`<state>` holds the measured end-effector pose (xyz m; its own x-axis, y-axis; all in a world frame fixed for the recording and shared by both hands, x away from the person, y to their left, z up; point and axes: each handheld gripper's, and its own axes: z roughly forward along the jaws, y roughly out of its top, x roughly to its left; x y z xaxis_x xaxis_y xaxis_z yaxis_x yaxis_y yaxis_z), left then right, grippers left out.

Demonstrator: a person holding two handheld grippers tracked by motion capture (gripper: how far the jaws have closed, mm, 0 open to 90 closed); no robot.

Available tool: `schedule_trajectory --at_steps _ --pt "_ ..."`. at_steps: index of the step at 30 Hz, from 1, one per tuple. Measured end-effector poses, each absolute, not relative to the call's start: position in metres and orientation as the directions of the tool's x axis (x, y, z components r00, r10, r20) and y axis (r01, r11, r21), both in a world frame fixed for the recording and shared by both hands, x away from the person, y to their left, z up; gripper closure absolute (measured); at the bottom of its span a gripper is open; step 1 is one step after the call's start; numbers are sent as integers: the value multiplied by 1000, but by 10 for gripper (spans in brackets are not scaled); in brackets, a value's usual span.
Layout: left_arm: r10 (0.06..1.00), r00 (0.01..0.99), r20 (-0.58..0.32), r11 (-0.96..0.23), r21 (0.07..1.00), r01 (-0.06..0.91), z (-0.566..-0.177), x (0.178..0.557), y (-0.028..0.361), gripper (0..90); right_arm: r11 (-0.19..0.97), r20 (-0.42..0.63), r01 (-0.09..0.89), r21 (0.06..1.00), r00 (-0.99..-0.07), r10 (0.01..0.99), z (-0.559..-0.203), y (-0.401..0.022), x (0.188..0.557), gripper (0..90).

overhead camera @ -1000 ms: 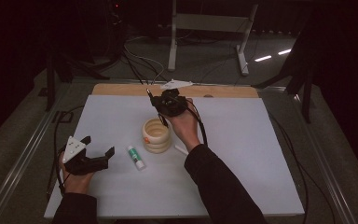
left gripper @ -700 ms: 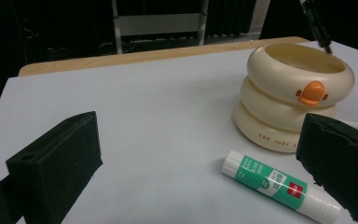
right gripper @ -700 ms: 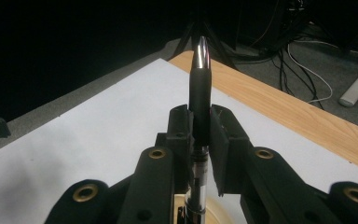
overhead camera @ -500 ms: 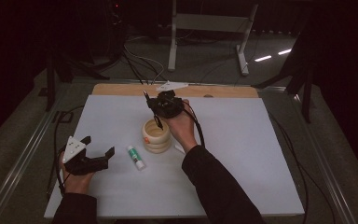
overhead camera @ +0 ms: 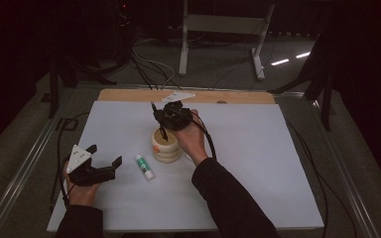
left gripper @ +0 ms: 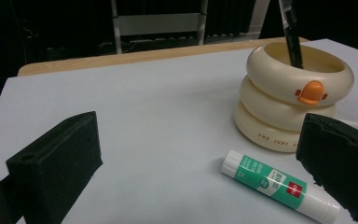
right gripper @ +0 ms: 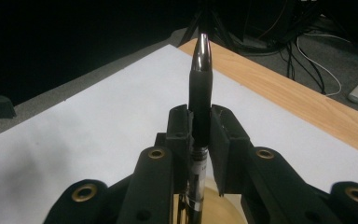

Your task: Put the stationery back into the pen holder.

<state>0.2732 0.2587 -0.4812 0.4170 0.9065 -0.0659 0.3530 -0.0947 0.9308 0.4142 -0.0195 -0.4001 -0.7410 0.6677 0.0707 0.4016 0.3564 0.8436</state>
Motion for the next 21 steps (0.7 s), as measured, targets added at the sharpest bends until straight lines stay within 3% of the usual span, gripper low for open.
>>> schedule_trajectory --at_steps 21 --pt "906 419 -64 -100 928 358 -482 273 257 4 398 64 422 815 -748 661 -427 -24 402 790"
